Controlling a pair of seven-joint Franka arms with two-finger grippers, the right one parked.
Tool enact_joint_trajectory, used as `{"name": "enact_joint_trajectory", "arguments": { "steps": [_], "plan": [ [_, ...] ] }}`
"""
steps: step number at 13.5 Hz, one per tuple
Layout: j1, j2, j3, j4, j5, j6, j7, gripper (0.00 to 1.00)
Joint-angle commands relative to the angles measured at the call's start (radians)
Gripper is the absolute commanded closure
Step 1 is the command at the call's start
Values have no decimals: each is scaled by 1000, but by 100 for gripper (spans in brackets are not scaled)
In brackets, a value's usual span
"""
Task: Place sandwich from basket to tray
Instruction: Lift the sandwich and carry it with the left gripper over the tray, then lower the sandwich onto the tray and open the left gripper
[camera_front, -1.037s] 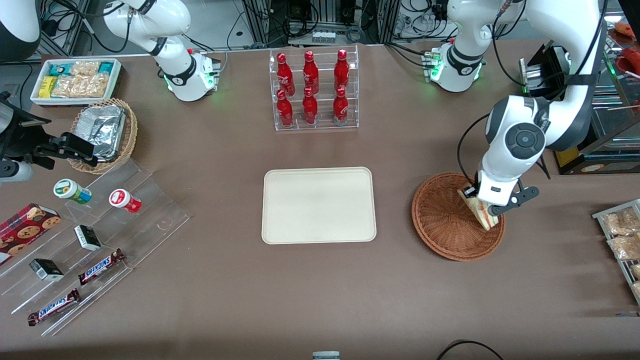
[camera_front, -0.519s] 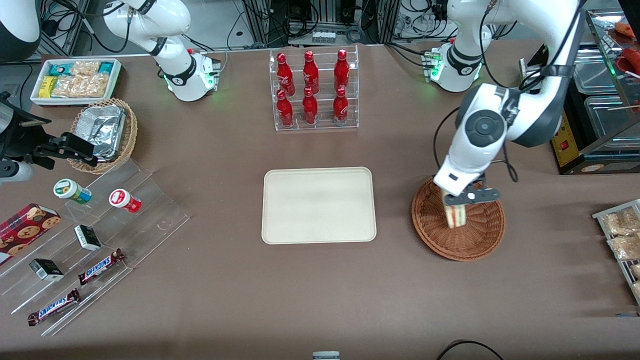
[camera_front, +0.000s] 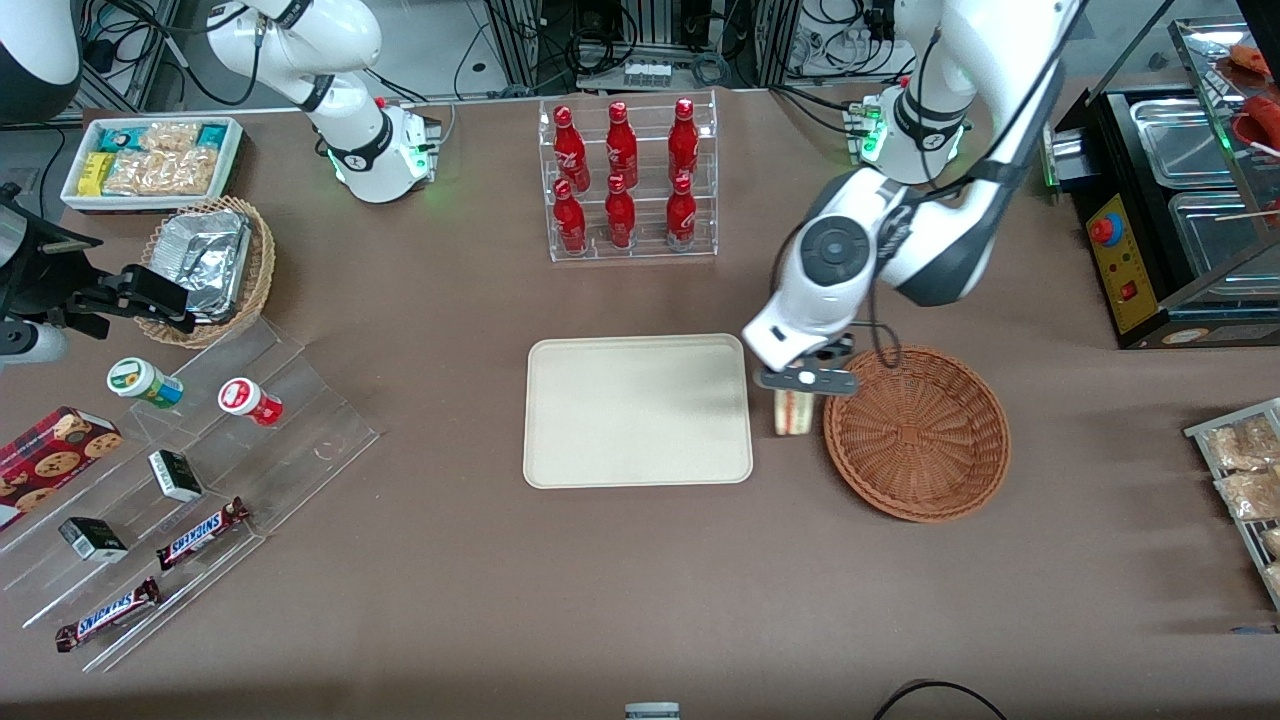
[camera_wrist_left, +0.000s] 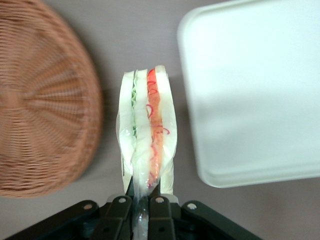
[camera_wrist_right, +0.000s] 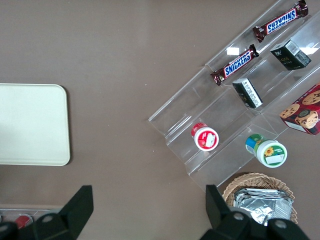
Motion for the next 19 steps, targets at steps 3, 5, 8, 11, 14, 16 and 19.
{"name": "enact_joint_trajectory", "arguments": {
  "steps": [3, 5, 8, 11, 14, 16, 19],
  "plan": [
    [-103, 122, 3, 143, -39, -18, -82, 100],
    [-137, 171, 3, 198, -38, -15, -133, 100],
    [-166, 239, 3, 262, -27, -5, -196, 100],
    [-181, 280, 3, 302, -24, 20, -248, 100],
    [-184, 294, 3, 312, -22, 48, -266, 100],
    [-184, 302, 3, 312, -18, 75, -267, 100],
    [-184, 316, 3, 312, 30, 77, -279, 100]
  ]
}}
